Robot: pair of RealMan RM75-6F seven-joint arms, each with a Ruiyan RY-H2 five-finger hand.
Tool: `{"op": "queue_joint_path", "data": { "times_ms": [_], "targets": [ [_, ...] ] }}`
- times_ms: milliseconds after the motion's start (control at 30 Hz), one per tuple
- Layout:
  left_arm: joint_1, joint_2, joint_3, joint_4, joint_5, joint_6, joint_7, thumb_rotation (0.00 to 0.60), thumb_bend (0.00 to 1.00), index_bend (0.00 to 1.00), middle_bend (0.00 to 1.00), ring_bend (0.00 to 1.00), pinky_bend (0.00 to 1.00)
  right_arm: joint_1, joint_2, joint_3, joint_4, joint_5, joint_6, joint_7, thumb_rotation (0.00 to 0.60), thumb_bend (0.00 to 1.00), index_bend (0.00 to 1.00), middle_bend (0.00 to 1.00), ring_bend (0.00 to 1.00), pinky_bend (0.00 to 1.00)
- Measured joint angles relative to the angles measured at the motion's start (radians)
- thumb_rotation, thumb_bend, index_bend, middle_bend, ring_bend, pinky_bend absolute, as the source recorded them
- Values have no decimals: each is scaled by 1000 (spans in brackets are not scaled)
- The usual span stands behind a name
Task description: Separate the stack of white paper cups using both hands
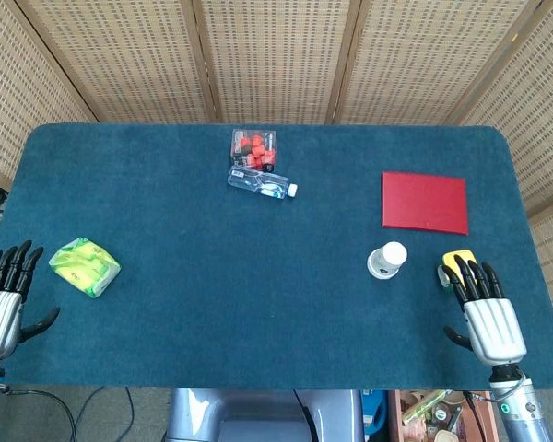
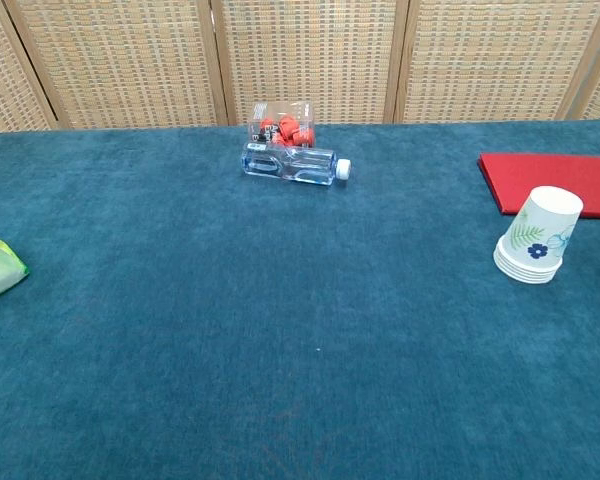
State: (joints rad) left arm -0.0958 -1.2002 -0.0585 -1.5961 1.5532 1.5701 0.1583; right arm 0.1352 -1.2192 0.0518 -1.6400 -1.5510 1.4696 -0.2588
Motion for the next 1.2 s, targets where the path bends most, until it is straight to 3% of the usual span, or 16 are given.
{"op": "queue_joint_path", "data": {
  "times_ms": [767,1200],
  "targets": [
    [1,30,1,-27,-21,-24,-5,600,232,0,0,0,0,2,-8,0,-11,3,-7,-24,600,99,113,0,0,60],
    [3,37,-4,-52,-52,-38,30,600,153,0,0,0,0,16,-6,11,-21,7,-22,-29,600,99,113,0,0,60]
  ]
}}
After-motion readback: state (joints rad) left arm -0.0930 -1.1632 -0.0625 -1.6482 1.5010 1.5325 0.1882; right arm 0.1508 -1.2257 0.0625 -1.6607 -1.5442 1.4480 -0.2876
